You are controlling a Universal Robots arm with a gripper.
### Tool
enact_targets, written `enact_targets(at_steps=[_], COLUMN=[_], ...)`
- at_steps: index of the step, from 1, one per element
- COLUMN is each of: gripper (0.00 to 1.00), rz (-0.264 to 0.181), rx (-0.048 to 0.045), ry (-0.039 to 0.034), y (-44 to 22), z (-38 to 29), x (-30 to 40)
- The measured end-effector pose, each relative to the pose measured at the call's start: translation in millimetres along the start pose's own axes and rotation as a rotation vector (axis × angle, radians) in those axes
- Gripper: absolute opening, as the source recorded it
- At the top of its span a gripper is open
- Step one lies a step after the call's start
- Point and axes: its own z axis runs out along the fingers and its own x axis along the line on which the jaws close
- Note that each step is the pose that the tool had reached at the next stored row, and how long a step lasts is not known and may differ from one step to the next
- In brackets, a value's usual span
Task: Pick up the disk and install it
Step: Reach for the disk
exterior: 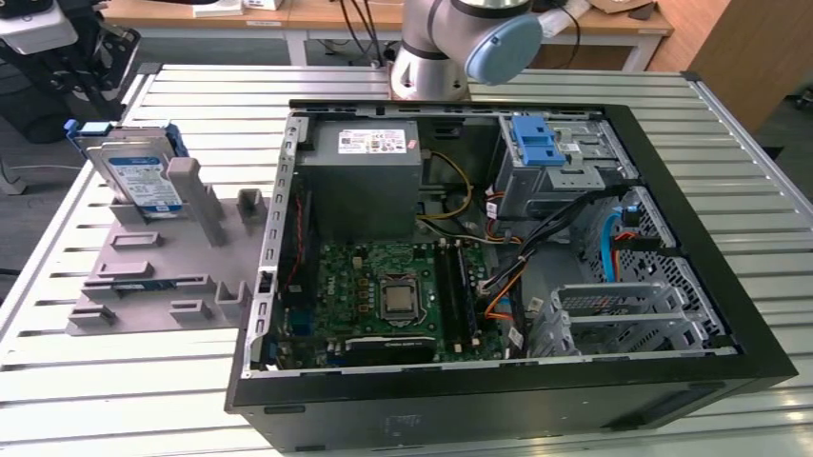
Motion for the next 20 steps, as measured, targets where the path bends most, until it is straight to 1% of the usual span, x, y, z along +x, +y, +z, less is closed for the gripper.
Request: enact_targets(at_steps=[7,13,20], gripper=[0.11,0.11,0.11], rz=[0.000,0.000,0.000], rx=[0.0000,0.0000,0.0000], ry=[-0.0001,-0.0001,-0.0001], y=[0.0,-0.2,-0.2], z=[0.0,-0.1,-0.1], x=[1.2,7.4,7.7])
